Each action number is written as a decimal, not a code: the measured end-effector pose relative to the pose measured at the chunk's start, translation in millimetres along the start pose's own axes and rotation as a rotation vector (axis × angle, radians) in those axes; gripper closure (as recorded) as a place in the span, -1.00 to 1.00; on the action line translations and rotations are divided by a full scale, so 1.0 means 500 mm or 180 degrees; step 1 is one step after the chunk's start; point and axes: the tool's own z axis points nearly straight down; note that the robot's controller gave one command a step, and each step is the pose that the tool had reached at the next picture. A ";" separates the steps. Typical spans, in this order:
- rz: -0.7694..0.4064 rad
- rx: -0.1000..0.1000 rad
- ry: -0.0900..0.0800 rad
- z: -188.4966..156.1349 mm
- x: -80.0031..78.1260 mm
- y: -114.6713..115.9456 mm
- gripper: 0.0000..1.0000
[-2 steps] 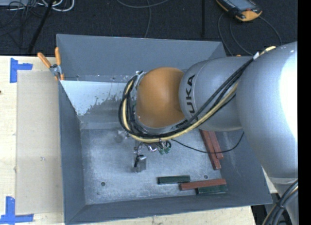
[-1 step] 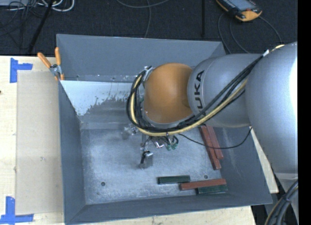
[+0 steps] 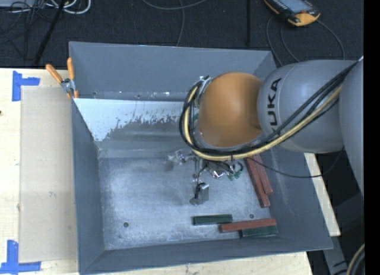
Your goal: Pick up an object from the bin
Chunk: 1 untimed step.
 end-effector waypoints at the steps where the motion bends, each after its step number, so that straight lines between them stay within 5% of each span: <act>1: -0.0187 0.0008 -0.0019 -0.015 0.004 -0.076 -1.00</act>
Offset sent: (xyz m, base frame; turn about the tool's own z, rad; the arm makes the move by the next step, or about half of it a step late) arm -0.0285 -0.0606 -0.0248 -0.2956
